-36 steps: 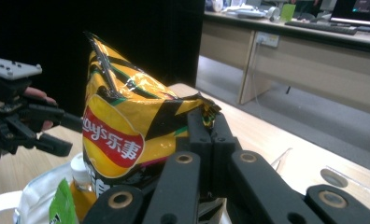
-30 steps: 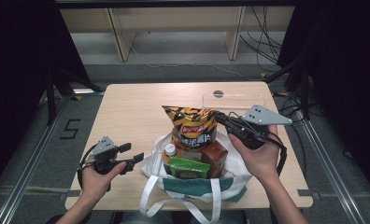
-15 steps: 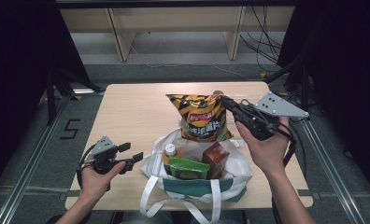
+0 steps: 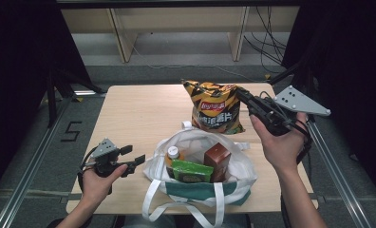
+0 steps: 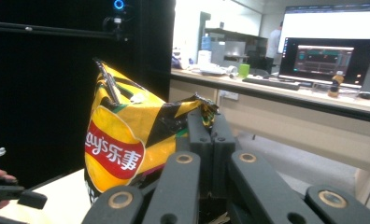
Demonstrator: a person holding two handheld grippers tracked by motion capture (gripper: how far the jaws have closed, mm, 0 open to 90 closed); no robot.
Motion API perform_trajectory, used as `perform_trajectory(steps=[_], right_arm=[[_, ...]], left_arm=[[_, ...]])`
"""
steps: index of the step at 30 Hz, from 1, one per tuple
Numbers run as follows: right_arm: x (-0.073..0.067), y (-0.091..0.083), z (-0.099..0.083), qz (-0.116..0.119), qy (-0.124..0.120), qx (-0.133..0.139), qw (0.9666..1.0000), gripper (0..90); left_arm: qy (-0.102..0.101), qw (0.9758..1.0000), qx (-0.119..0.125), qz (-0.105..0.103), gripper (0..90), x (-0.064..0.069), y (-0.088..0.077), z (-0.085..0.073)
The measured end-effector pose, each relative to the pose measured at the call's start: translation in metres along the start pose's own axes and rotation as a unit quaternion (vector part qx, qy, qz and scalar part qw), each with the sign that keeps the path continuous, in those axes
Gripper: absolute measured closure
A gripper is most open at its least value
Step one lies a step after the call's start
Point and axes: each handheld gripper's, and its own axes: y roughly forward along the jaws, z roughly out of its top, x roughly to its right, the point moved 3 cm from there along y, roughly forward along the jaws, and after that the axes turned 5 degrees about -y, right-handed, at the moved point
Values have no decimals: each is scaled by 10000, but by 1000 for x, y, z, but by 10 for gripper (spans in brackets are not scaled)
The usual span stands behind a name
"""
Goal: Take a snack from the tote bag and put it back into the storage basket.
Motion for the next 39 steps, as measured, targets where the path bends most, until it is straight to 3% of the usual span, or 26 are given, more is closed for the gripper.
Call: perform_trajectory(steps=[11,12,25,27,28,39], right_arm=[[17,-5,5,-279,125,10,9995,900],[19,-5,5,-301,41,28,9995,900],[43,-1,-4,-619,219,-38,9978,900],[48,0,-4,-694,143,-51,9975,900],[49,0,-4,-727,233,-41,9971,900],[68,5,-3,-928,154,-78,9955,900]], left_arm=[[-67,10000,30,-20,291,0,-1,1],[-22,10000,29,-18,291,0,-1,1],[-59,9999,104,-1,290,-3,-2,1],[-99,9999,112,12,291,-3,-3,1],[-64,9999,110,7,290,-3,-3,1],[-110,9999,120,42,291,-4,-4,0]])
